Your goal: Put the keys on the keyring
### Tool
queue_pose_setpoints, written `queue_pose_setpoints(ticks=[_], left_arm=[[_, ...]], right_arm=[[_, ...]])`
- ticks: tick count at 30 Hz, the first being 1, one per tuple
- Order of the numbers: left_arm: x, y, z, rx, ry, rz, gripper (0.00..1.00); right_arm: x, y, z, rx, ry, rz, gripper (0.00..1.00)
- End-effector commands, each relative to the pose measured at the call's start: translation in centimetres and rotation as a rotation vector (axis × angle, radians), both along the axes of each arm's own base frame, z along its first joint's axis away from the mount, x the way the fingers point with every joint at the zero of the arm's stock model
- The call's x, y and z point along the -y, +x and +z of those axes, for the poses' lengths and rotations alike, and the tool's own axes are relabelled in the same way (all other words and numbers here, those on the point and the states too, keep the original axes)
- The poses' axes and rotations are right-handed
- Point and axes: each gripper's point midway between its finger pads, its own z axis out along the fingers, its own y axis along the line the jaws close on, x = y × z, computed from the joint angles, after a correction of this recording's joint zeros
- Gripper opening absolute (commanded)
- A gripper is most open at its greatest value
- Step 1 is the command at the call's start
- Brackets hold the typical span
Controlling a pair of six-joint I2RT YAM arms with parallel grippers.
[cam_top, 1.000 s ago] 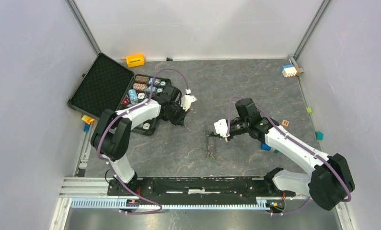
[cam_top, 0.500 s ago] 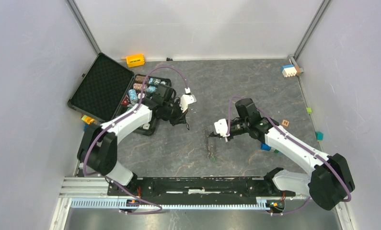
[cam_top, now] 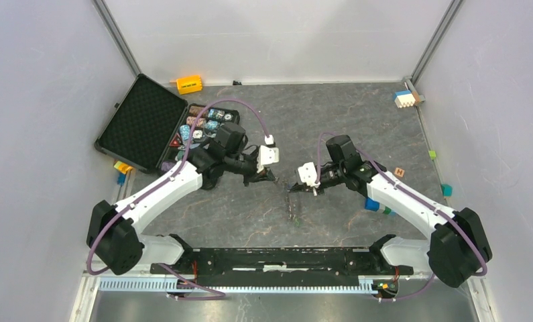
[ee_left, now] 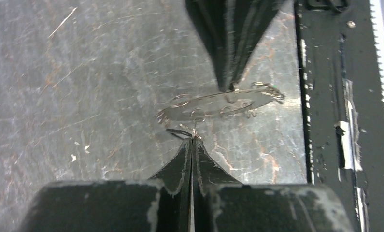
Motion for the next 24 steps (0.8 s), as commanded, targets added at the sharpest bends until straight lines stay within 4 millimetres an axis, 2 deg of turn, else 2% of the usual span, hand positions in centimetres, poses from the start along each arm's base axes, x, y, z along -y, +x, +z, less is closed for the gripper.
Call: queue_pose_setpoints(ticks=[1,12,18,24], left_arm=[[0.7,-2.4,1.7,0.092,-0.004,-0.131,0.02],[1.4,-5.0,1.8,0.174,-0.006,-0.288,0.02],[1.8,-6.7,0.8,0.214,0.007,-0.421,0.02],[2.4,-6.6,1.1,0.234,0.006,-0.440,0.02]], right_arm=[[-1.0,-0.4,2.5,0.025,0.065,0.075,0.00],[-0.9,-2.9,1.4,0.031,0.078,0.233,0.00],[-0.9,-3.6,0.5,0.064,0.049,0.301,0.00],[-0.9,-3.8,-0.1,0.074,0.035,0.313,0.00]])
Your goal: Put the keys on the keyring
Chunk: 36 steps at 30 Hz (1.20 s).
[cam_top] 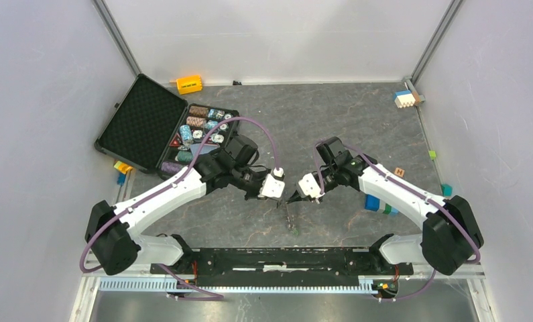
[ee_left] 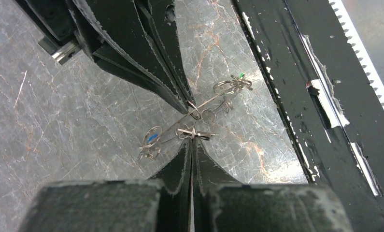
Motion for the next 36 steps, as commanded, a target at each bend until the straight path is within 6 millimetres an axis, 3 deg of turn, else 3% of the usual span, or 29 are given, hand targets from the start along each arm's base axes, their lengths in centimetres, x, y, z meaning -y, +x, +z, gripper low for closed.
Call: queue_pose_setpoints(ticks=[1,19,36], left_arm=[[1.1,0.0,1.9,0.074,-0.060,-0.085,0.02],[1.7,-0.1,0.9,0.134,-0.064,-0.122,0.02],[0.3,-0.5,1.0,0.225,-0.065,-0.127,0.02]], right_arm=[[-0.1,-0.7,0.4,0.042,0.027,0.060,0.00],[0.0,-2.3,0.1,0.048,0.085,0.138,0.00],[-0.4,-1.5,1.3,-0.039,0.106,0.107,0.00]])
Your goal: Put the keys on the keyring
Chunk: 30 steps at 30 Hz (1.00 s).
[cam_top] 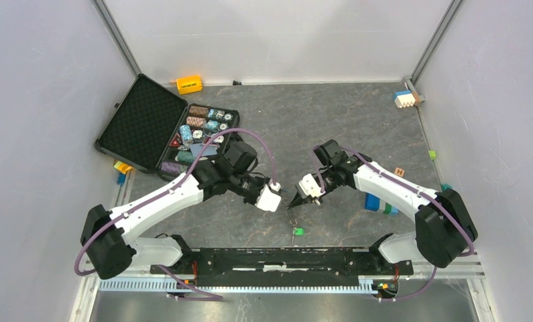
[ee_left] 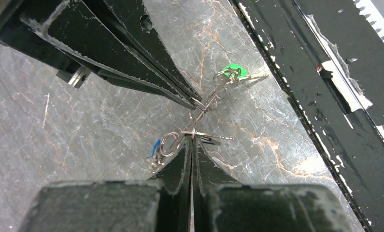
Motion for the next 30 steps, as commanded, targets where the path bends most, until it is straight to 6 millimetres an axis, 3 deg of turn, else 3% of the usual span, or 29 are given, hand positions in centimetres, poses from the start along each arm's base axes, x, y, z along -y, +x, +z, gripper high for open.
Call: queue_pose_setpoints(ticks=[1,15,22,30], left_arm=[[0.1,0.5,1.8,0.087,-0.050,-0.004,0.02],[-2.0,0.2,3.1,0.085,-0.008,0.095,0.02],[-2.8,0.5,3.5,0.061,0.004,0.189,0.02],[-3.0,1.2,0.9,0.038,0.033,0.248,0.02]], right_arm=[[-0.6,-0.1,2.5,0.038,0.111,0.048,0.00],[-1.2,2.5,3.3,0.025,0.083,-0.081,0.00],[-1.3,2.3,3.4,-0.001,0.084,-0.061,0.00],[-1.3,1.7,3.8,-0.032,0.107,-0.023,0.00]])
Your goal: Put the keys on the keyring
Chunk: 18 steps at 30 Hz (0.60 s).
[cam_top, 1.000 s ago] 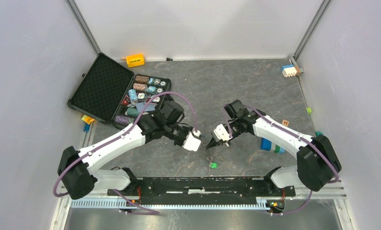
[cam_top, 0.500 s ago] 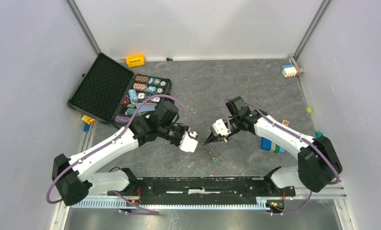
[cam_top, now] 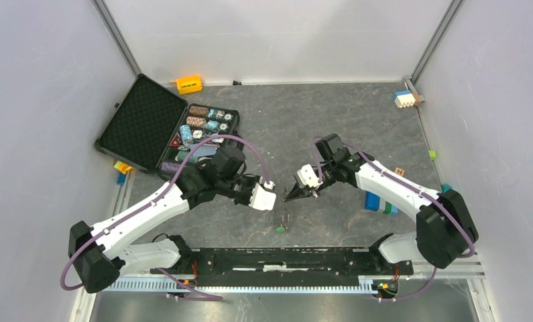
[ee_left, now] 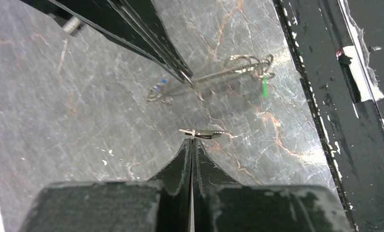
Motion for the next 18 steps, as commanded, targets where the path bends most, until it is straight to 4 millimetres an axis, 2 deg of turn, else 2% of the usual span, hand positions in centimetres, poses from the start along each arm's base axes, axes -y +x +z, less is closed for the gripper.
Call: queue_pose_setpoints(ticks=[1,9,18], left_arm=[[0.2,0.2,-1.2,-0.030,-0.010,0.053,0.02],[2.0,0.8,-2.1,-0.012,-0.049,0.036,0.02],[2.9,0.8,-2.2,-0.041,-0.071,0.056,0.02]], right_arm=[[-0.6,-0.3,2.2,0.005,0.082,0.063,0.00],[-0.3,-1.3,1.5,-0.016,0.091,0.133,0.00],[-0.4,-1.0,0.9,-0.041,0.067,0.115,0.00]])
